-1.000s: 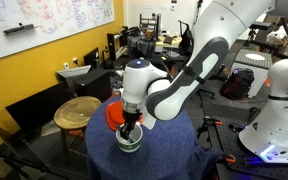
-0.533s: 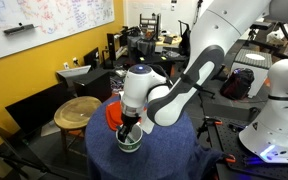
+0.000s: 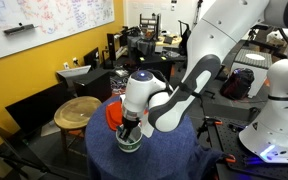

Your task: Take the marker out of the cup and put it on the table

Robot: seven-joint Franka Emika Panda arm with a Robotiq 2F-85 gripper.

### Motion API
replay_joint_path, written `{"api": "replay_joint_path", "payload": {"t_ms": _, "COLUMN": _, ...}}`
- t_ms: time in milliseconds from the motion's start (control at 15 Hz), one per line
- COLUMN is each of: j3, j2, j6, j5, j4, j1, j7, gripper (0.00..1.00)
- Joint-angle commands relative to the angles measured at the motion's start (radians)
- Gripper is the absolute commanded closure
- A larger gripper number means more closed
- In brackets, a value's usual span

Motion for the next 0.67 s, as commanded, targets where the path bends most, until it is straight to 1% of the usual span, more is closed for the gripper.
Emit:
{"api": "replay_joint_path", "payload": {"t_ms": 0, "j3": -0.053, "j2": -0.008, "j6": 0.044, "j5": -0.018, "j4": -0.024, "j1": 0.058, "j7": 0.061, "gripper": 1.00}}
{"api": "replay_joint_path", "payload": {"t_ms": 133, "j3": -0.077, "j2": -0.013, "j6": 0.058, "j5": -0.022, "j4": -0.036, "j1": 0.086, "j7": 0.078, "gripper": 0.95}}
{"api": "replay_joint_path", "payload": {"t_ms": 400, "j3": -0.147, "j2": -0.029, "j6": 0.106, "j5": -0.024, "j4": -0.073, "j1": 0.158, "j7": 0.135, "gripper": 0.95}}
{"api": "replay_joint_path", "payload": {"t_ms": 600, "j3": -0.213, "j2": -0.043, "j6": 0.146, "j5": -0.019, "j4": -0.103, "j1": 0.221, "j7": 0.171, "gripper": 0.95}}
